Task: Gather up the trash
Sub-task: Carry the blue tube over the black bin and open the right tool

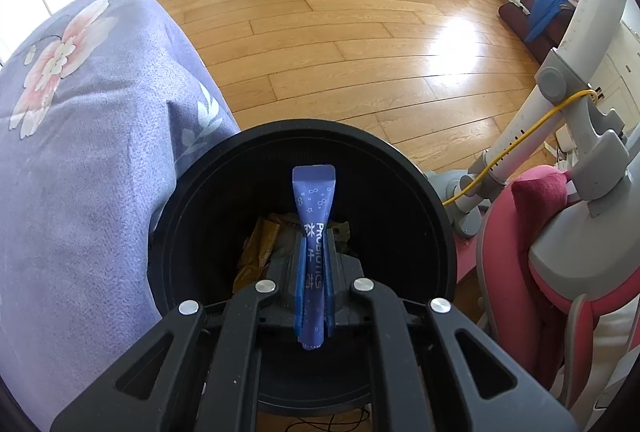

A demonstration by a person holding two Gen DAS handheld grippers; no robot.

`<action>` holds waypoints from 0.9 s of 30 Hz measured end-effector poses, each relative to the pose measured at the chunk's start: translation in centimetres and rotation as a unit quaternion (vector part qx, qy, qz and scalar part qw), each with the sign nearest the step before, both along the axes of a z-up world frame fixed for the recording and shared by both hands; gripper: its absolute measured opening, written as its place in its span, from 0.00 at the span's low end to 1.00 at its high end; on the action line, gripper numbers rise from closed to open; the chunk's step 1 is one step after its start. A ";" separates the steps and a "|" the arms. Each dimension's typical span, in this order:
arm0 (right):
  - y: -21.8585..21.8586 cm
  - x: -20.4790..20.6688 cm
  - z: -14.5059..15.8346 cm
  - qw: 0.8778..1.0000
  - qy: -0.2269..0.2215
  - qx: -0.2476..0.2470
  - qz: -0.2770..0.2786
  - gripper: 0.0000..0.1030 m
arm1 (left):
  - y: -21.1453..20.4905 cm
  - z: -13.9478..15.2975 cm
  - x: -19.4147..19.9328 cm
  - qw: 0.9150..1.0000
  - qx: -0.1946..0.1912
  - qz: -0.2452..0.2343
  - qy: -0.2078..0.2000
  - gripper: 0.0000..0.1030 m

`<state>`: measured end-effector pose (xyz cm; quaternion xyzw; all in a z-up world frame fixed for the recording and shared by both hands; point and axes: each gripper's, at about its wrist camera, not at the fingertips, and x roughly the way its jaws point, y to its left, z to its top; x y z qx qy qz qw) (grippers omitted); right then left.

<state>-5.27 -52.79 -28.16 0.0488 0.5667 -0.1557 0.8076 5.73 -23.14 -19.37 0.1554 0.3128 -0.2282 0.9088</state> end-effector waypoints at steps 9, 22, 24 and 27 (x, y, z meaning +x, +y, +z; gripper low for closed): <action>-0.2 -0.4 -0.2 1.000 0.004 0.000 -0.010 0.07 | 0.5 1.1 -0.5 1.000 -0.011 0.001 -0.007 0.85; 1.1 -0.7 0.9 0.999 -0.004 -0.036 -0.021 0.79 | 2.7 2.5 -0.9 0.999 -0.029 0.014 -0.009 0.90; 1.2 -0.8 1.7 0.999 -0.012 -0.038 -0.026 0.79 | 3.1 2.7 -0.9 0.999 -0.031 0.015 -0.008 0.93; 1.5 -1.0 3.1 0.998 -0.025 -0.050 -0.035 0.79 | 3.5 2.7 -1.1 0.999 -0.029 0.018 -0.010 0.95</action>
